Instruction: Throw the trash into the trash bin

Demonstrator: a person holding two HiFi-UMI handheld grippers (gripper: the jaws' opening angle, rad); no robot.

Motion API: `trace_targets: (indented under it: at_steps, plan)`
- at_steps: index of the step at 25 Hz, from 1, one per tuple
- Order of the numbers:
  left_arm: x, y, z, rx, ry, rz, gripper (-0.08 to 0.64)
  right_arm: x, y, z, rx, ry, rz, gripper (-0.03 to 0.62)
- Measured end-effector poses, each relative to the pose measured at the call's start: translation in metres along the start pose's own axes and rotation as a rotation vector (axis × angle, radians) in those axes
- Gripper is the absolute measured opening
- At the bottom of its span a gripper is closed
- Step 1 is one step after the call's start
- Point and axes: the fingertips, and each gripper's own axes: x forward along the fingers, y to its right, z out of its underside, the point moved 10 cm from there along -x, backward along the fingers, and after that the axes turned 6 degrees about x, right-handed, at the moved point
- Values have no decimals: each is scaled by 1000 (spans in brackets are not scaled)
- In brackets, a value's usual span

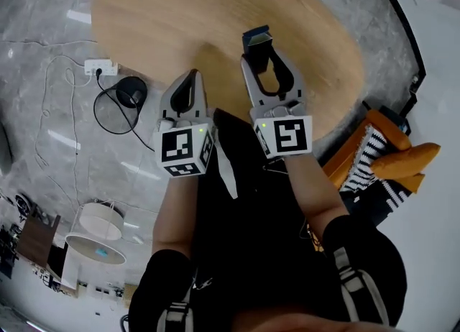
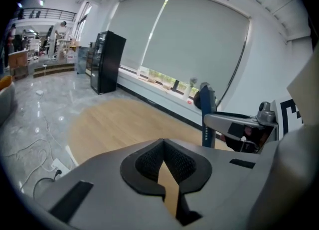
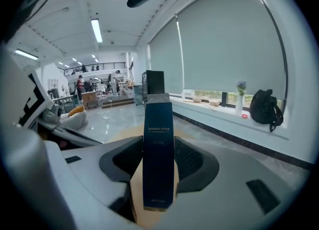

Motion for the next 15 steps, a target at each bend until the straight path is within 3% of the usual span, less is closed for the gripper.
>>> trace_targets:
  at_steps: [7,15]
  plan:
    - [-69,-93,36,-120,25,-161,12,55,-117,-6,-93,0,-216,198]
    - [-179,-209,103,-309,68,-419,12,102,-296,9,-221,-25,-576,198]
